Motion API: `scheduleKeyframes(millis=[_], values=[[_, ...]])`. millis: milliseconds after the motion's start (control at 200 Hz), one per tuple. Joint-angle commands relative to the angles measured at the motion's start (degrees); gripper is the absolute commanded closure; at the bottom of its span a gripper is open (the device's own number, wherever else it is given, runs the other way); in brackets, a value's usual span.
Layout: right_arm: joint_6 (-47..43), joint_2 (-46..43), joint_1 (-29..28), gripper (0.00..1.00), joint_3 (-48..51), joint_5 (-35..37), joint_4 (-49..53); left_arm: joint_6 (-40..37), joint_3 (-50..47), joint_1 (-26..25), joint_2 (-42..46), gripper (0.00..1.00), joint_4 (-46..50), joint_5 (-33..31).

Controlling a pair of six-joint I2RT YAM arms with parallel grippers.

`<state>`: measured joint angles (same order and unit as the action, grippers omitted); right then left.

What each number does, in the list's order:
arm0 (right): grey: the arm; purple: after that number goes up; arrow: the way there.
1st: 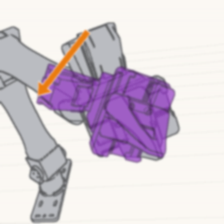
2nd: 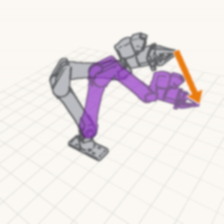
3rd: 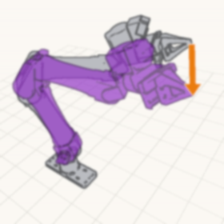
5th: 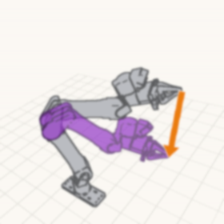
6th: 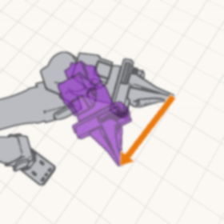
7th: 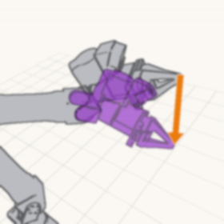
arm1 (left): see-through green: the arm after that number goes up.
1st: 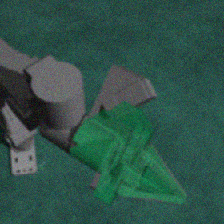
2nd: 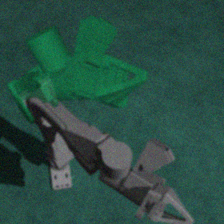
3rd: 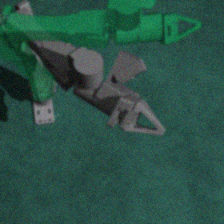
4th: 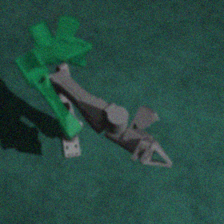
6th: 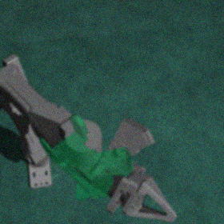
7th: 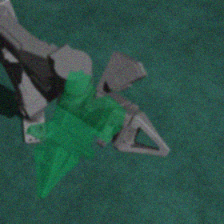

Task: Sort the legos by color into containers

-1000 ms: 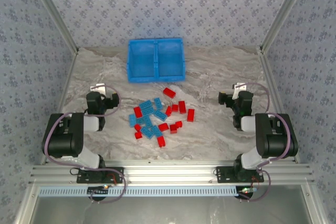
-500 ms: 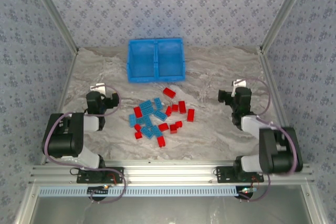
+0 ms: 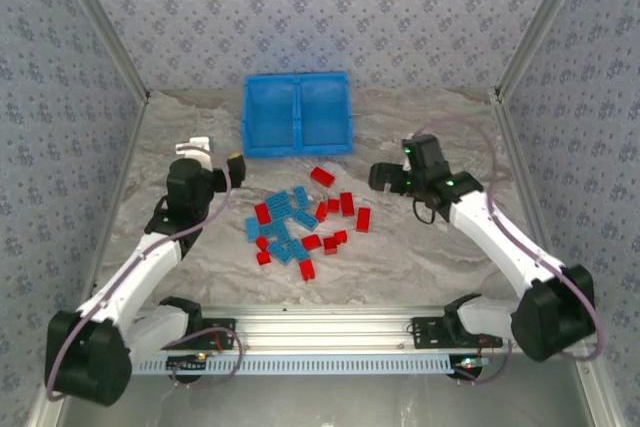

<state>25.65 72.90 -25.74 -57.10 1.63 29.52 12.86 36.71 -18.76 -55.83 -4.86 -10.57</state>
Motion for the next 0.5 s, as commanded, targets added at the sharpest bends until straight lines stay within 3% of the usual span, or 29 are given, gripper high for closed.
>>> scheduleKeyframes(millis=[0,115,260,375,495], values=[[0.32,5.58,-5.42,0.00,-6.00,-0.22,10.65,6.97,8.32,-8.36,3.40,0.01,24.03,-1.01],[-0.81,12.34,-8.68,0.00,-9.47,4.87,12.65,8.00,17.89,-14.79,2.64,0.01,37.90,2.80],[2.81,18.60,-8.72,0.00,-9.81,8.26,13.51,0.02,28.85,-16.86,-2.81,0.01,53.68,18.24],[4.64,22.17,-9.61,0.00,-8.08,7.49,11.51,-10.01,33.11,-17.35,-5.51,0.01,61.67,19.21],[5.69,25.05,-10.45,0.01,-6.16,6.45,8.66,-17.77,32.11,-17.36,-3.87,0.01,58.82,19.70]])
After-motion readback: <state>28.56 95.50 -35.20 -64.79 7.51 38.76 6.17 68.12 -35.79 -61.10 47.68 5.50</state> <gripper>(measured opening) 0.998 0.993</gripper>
